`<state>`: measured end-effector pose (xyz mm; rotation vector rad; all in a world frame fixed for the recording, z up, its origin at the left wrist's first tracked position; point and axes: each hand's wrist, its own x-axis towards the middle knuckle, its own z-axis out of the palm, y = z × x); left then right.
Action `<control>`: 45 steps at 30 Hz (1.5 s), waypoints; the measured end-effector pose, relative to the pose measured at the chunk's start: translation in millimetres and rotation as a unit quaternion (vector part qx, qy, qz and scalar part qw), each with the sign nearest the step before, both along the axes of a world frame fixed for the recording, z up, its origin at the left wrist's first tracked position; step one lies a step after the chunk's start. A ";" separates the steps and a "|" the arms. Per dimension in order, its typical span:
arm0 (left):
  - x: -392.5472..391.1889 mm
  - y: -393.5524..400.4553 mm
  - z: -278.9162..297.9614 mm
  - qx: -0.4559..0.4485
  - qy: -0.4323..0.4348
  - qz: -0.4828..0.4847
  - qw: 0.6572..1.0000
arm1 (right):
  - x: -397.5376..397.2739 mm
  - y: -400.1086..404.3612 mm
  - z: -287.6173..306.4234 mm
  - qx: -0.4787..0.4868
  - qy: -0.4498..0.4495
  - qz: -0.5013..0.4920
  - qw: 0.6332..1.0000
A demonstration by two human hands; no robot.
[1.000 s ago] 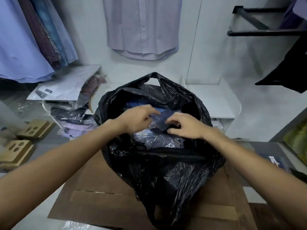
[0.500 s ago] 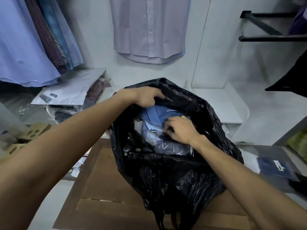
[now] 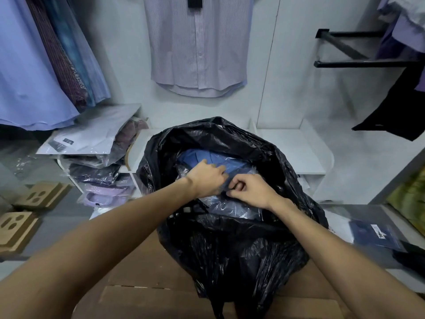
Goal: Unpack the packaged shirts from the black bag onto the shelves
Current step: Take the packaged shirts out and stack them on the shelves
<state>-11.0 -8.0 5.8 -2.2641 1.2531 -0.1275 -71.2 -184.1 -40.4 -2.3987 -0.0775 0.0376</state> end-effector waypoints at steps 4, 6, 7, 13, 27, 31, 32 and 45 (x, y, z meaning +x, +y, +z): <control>-4.4 -5.4 5.8 -0.110 0.071 0.071 0.989 | -10.7 3.8 3.6 -0.006 0.044 -0.008 0.999; -5.8 -9.1 18.8 -0.219 0.143 0.114 0.958 | -17.7 4.5 5.7 0.014 0.063 -0.020 0.998; -8.3 -12.6 26.5 -0.262 0.179 0.119 0.941 | -21.6 5.4 7.0 0.045 0.072 -0.012 0.996; -46.3 -58.1 77.1 -0.438 0.378 0.087 0.811 | -29.7 30.0 26.3 0.336 -0.077 -0.132 0.929; 18.3 30.5 76.3 -0.623 0.677 0.097 0.380 | -20.3 -8.5 158.8 0.614 -0.109 -0.077 0.778; 4.6 55.6 87.7 -0.756 0.548 0.083 0.349 | -4.8 -8.7 178.0 0.585 -0.124 -0.016 0.801; 1.3 63.3 91.3 -0.783 0.522 0.078 0.329 | -2.5 -5.5 174.3 0.572 -0.093 0.015 0.815; -61.1 250.5 24.8 -0.846 0.291 0.331 0.301 | 31.8 184.9 41.1 0.223 0.058 0.166 0.959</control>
